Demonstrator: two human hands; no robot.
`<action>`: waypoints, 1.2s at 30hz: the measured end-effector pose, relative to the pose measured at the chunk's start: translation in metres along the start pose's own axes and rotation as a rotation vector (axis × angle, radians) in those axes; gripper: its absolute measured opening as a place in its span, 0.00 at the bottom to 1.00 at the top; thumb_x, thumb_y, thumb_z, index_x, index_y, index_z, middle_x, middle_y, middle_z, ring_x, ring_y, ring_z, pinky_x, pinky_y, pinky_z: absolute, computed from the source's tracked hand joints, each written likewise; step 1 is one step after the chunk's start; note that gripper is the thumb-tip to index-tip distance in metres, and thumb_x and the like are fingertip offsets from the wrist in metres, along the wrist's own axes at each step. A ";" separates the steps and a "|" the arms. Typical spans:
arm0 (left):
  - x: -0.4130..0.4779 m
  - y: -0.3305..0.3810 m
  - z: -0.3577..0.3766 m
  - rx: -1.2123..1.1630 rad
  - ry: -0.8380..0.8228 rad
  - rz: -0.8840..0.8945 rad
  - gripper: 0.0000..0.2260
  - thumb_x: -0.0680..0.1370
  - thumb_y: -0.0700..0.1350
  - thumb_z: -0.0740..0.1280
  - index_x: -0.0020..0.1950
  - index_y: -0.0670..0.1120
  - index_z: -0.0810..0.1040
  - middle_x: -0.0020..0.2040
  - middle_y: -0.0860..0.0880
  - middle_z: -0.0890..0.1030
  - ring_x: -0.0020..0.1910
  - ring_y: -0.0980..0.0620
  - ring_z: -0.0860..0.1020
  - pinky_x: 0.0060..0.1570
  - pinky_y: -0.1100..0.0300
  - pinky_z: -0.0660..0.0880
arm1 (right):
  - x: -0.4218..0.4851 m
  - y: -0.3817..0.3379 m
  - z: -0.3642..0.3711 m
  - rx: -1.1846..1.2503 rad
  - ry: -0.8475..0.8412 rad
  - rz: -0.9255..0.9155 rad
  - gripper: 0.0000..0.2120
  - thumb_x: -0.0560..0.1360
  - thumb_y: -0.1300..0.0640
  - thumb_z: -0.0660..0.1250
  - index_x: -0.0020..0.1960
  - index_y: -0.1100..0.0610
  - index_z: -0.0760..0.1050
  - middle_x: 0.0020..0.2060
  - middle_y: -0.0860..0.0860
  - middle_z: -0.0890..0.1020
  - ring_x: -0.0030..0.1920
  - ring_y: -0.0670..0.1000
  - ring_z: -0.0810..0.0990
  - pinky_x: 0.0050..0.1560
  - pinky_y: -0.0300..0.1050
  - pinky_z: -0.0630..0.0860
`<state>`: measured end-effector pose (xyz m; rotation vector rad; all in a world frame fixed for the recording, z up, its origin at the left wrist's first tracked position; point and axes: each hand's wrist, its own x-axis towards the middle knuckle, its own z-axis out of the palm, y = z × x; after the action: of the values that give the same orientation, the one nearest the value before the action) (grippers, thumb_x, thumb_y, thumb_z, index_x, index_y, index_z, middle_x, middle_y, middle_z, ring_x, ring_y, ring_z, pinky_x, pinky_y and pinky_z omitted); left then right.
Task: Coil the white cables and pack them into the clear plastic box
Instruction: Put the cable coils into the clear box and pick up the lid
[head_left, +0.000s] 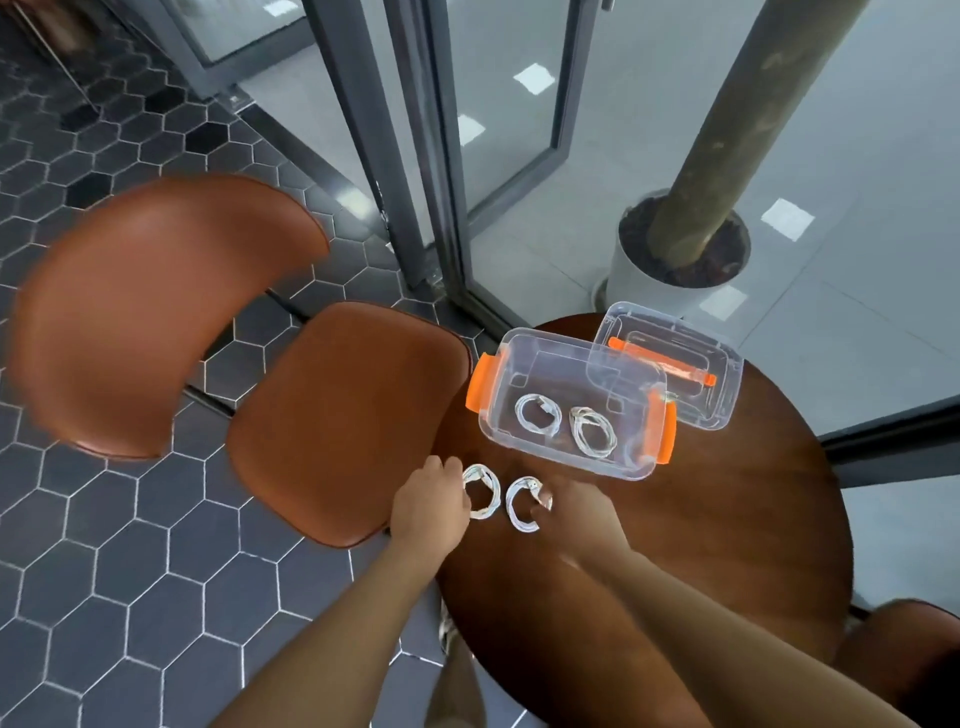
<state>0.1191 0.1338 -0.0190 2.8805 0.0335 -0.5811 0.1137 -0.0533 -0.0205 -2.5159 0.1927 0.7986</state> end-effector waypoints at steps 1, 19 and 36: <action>0.004 -0.002 0.007 -0.013 -0.016 -0.016 0.07 0.80 0.46 0.63 0.57 0.45 0.74 0.53 0.45 0.76 0.50 0.44 0.79 0.44 0.52 0.73 | 0.007 0.003 0.006 -0.002 -0.008 0.038 0.09 0.77 0.52 0.64 0.53 0.55 0.77 0.50 0.52 0.84 0.51 0.57 0.82 0.48 0.47 0.76; 0.056 -0.005 0.052 -0.057 -0.033 -0.053 0.04 0.78 0.38 0.64 0.50 0.43 0.76 0.48 0.44 0.80 0.46 0.43 0.81 0.40 0.54 0.71 | 0.055 0.018 0.047 0.028 0.043 0.227 0.01 0.74 0.59 0.63 0.44 0.55 0.71 0.46 0.52 0.81 0.43 0.56 0.75 0.42 0.46 0.69; 0.018 -0.005 0.004 -0.107 0.033 -0.110 0.05 0.76 0.38 0.64 0.50 0.44 0.77 0.46 0.45 0.79 0.44 0.43 0.79 0.39 0.53 0.72 | 0.007 0.016 0.001 0.093 0.091 0.073 0.07 0.76 0.52 0.69 0.50 0.54 0.81 0.44 0.50 0.85 0.41 0.53 0.82 0.41 0.44 0.76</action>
<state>0.1336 0.1377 -0.0309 2.7978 0.2230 -0.5334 0.1150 -0.0672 -0.0320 -2.4705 0.3466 0.6874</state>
